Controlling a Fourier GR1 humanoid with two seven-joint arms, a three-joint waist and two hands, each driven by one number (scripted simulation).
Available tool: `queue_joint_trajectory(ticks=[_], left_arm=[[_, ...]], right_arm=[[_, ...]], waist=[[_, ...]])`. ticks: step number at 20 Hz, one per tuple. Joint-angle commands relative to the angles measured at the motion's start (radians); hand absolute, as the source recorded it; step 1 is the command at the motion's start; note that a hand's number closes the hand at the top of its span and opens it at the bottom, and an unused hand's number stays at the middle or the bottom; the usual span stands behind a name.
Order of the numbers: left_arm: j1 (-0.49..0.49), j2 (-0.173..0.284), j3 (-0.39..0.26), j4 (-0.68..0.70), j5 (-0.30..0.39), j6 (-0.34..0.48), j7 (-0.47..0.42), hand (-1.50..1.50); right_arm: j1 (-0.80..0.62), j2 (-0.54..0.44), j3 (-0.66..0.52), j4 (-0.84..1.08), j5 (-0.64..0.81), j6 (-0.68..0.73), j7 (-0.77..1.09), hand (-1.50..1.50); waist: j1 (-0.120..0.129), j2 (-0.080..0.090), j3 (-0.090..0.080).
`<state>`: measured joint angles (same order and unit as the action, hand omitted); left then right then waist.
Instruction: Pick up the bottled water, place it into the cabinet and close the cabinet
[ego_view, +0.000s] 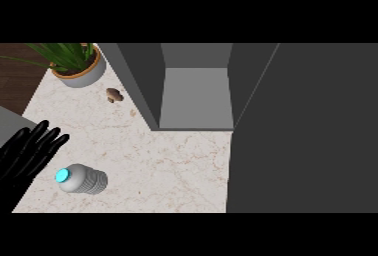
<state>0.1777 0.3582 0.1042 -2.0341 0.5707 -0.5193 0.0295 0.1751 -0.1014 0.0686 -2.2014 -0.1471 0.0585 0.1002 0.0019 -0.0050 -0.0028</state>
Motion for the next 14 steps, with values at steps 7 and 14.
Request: queue_joint_trajectory(ticks=[7, 14], left_arm=[[0.217, 0.21, 0.234, 0.006, 0.361, -0.236, 0.08, -1.5], [0.21, 0.095, 0.274, 0.122, 0.18, -0.39, 0.014, -1.5]], right_arm=[[0.265, 0.008, 0.102, -0.295, -0.032, 0.014, 0.138, -1.5], [0.352, 0.015, 0.131, -0.336, -0.015, 0.032, 0.104, -1.5]], waist=[[0.0, 0.001, 0.003], [-0.004, 0.002, 0.002]])
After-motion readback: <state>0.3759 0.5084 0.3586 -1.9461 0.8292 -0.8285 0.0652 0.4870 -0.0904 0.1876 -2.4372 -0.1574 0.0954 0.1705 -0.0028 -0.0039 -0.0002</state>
